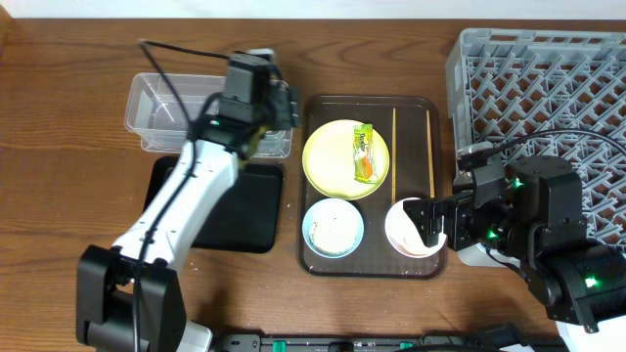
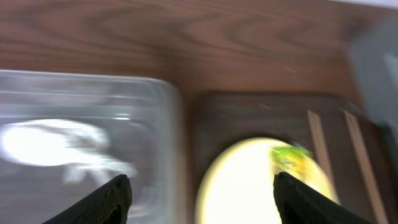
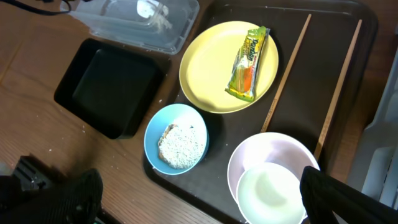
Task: Sort waste into correct bins and load items into the dishwasher rack
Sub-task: 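Carry the tissue left and drop it into the clear bin, then grasp the green snack wrapper on the yellow plate with the left gripper, then move the wrapper over the clear bin and release it, then grasp the blue rice bowl with the left gripper, then tip the blue bowl over the black tray to pour out rice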
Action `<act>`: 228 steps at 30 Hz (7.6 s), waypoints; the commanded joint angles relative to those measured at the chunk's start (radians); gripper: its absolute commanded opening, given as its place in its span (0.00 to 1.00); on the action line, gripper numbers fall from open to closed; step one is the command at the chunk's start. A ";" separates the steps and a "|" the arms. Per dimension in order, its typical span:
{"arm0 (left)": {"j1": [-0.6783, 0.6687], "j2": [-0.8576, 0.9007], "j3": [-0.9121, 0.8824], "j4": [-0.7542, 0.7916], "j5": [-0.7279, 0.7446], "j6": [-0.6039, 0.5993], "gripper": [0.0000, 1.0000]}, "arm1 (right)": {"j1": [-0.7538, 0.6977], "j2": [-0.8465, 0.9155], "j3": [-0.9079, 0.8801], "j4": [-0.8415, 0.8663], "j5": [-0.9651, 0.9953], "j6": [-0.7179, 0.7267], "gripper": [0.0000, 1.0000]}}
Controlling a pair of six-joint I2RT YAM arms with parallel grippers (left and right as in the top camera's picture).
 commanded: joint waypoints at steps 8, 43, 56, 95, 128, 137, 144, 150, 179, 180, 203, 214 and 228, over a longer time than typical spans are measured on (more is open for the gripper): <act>-0.230 0.206 0.016 0.142 0.068 0.013 0.74 | 0.003 -0.003 0.015 -0.002 -0.007 0.007 0.99; -0.121 0.021 0.017 -0.003 -0.059 0.024 0.06 | 0.003 -0.005 0.015 -0.006 -0.007 0.007 0.99; 0.093 0.019 0.017 -0.118 -0.124 -0.006 0.41 | 0.003 -0.005 0.015 -0.006 -0.007 0.007 0.99; 0.095 0.222 0.018 -0.047 -0.182 0.246 0.06 | 0.003 -0.005 0.015 -0.011 -0.008 0.007 0.99; -0.213 -0.290 -0.033 -0.661 0.163 -0.026 0.52 | 0.003 -0.005 0.015 -0.014 -0.007 0.076 0.99; -0.518 -0.143 -0.166 -0.452 -0.063 -0.234 0.52 | 0.003 -0.018 0.015 -0.013 0.012 0.146 0.99; -0.574 0.017 -0.166 -0.358 -0.063 -0.257 0.49 | 0.003 -0.025 0.015 -0.042 0.012 0.145 0.99; -0.595 0.086 -0.166 -0.309 -0.039 -0.271 0.41 | 0.003 -0.025 0.015 -0.051 0.016 0.145 0.99; -0.113 -0.313 -0.139 -0.499 0.461 -0.046 0.06 | 0.003 -0.025 0.015 -0.056 0.016 0.138 0.99; -0.064 -0.314 -0.142 -0.524 0.521 -0.004 0.06 | 0.003 -0.025 0.015 -0.056 0.016 0.138 0.99; 0.667 -0.109 -0.384 -0.552 1.457 0.550 0.06 | 0.003 -0.025 0.015 -0.056 0.019 0.138 0.99; 0.679 -0.106 -0.384 -0.489 1.350 0.556 0.07 | 0.003 -0.025 0.015 -0.055 0.019 0.138 0.99; 0.672 -0.107 -0.381 -0.510 1.419 0.495 0.06 | 0.003 -0.025 0.015 -0.063 0.019 0.138 0.99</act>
